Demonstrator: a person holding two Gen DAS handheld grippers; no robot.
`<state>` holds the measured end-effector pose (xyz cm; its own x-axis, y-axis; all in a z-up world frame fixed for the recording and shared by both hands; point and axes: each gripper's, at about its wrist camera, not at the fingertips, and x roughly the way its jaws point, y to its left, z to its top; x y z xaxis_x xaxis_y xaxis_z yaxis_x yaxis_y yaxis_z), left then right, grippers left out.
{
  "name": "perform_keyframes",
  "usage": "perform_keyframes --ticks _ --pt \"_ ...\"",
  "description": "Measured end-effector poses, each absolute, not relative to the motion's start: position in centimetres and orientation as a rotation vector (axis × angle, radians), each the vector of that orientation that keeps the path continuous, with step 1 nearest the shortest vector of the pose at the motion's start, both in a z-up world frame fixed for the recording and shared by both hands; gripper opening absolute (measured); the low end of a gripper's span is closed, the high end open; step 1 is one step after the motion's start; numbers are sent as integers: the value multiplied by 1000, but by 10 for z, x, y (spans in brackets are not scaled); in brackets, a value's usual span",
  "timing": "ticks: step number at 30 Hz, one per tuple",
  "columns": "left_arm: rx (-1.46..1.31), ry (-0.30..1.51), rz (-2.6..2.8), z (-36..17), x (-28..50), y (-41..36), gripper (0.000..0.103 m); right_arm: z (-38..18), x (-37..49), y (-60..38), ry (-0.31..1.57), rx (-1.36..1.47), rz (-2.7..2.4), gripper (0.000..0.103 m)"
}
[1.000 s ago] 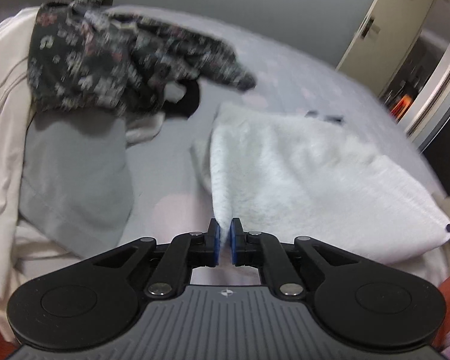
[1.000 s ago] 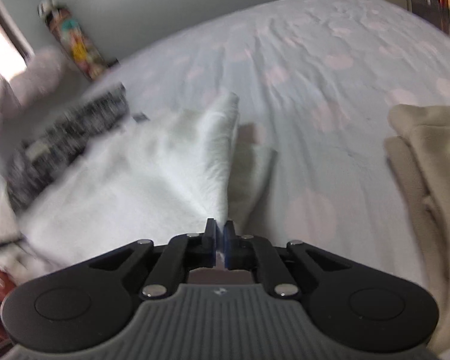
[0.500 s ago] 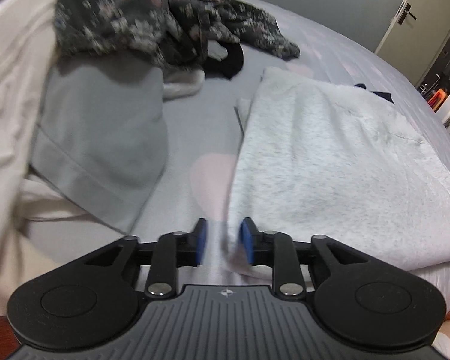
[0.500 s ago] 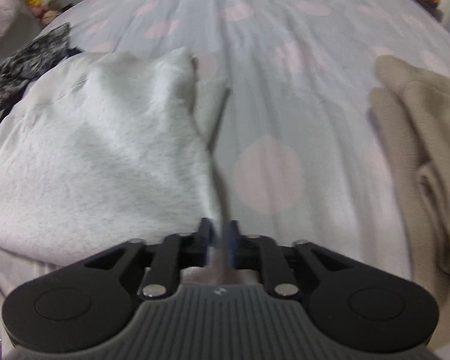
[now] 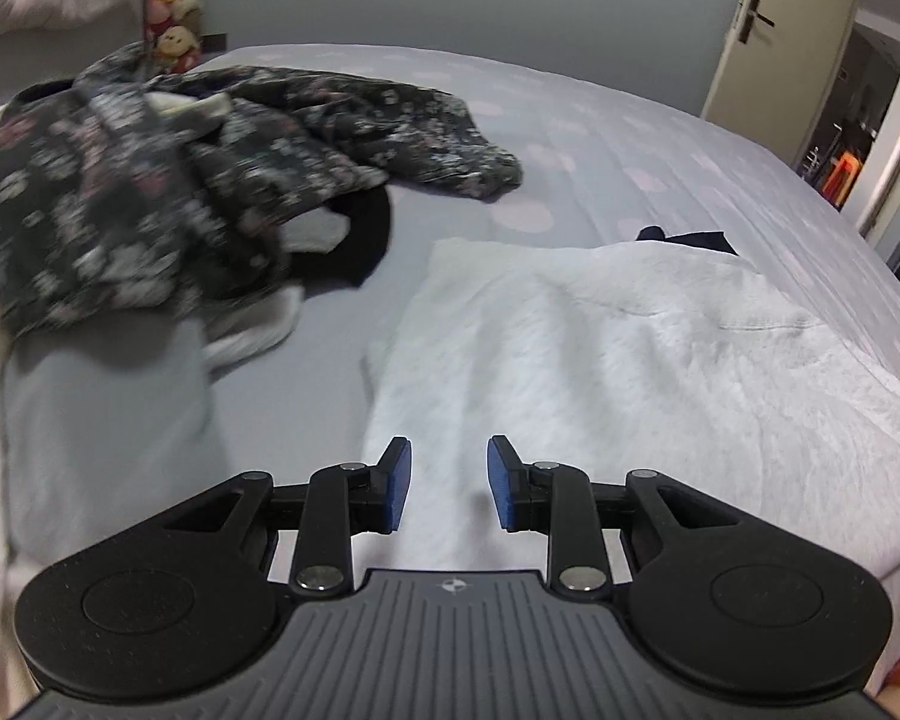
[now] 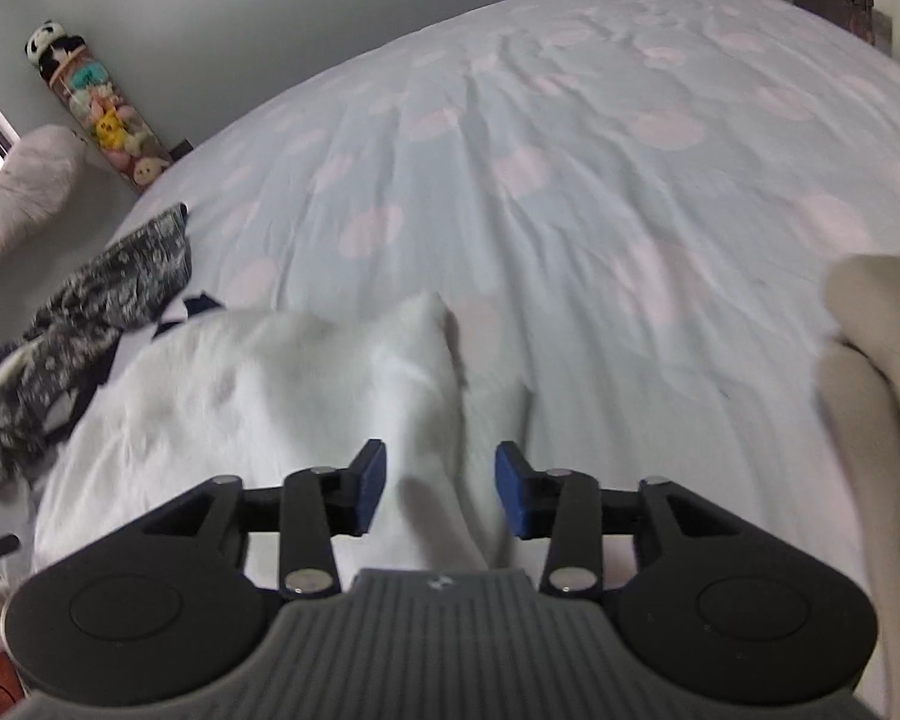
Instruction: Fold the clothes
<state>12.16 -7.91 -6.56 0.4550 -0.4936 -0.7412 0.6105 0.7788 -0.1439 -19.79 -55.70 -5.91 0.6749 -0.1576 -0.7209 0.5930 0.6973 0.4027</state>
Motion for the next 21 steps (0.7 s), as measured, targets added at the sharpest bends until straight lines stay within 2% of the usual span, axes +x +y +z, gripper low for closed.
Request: perform_keyframes --ticks 9,11,13,16,21 --pt "165 909 -707 -91 136 -117 25 -102 -146 -604 682 841 -392 49" --pt "154 925 -697 -99 137 -118 25 -111 -140 -610 675 888 -379 43" --pt "142 935 -690 -104 137 -118 25 -116 -135 -614 673 909 -375 15" --pt "137 935 -688 -109 137 -117 25 -106 -142 -612 639 840 -414 10" --pt "153 933 -694 -112 139 -120 25 -106 -145 -618 647 773 -504 9"
